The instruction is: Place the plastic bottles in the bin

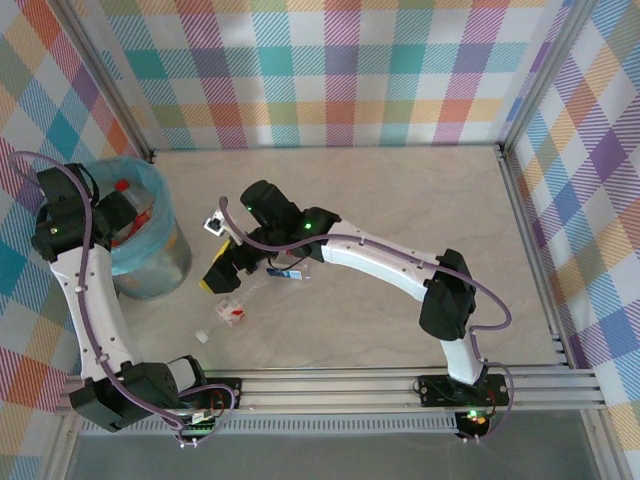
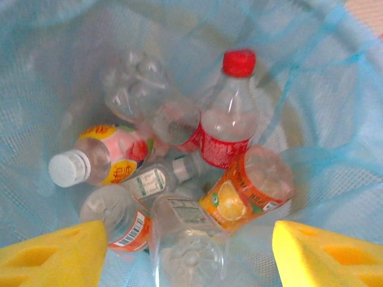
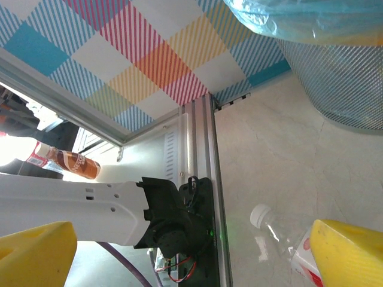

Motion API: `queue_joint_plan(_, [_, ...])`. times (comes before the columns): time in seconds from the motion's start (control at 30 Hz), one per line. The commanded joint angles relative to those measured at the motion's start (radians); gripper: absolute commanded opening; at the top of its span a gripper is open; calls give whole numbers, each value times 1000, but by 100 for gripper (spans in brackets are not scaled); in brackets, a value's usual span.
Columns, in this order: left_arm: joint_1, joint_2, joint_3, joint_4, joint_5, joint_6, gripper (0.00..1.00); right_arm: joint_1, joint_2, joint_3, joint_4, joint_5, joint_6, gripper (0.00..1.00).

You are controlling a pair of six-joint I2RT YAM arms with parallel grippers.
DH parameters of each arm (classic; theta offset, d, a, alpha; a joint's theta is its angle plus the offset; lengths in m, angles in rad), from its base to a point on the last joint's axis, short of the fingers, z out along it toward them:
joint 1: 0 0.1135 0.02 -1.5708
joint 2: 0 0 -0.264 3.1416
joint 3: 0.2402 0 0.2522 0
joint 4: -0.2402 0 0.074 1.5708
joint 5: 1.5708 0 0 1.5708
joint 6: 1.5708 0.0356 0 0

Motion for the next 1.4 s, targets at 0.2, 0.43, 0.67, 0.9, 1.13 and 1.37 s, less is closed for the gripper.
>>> queue_joint_plan(0.2, [15,-7,19,-26,44,-6,70,7,-34,-9,-57,41,-24,100])
queue_joint_plan(0.43, [-100,-97,148,-56,77,-4,71,-69,-111,-45,-155,199,-182,100])
queue_joint_plan(0.67, [-446,-150,142,-30,29,-36,71,-210,-212,-219,-150,328,-380,100])
queue_joint_plan(0.9, [-757,-86,61,16,-27,-45,73,-380,-192,-353,-87,295,-578,100])
queue_joint_plan(1.13, [-831,-21,-5,77,162,-118,74,-431,-76,-376,-92,310,-834,100])
queue_joint_plan(1.37, [-838,-33,-44,81,147,-128,75,-431,42,-330,-171,379,-933,100])
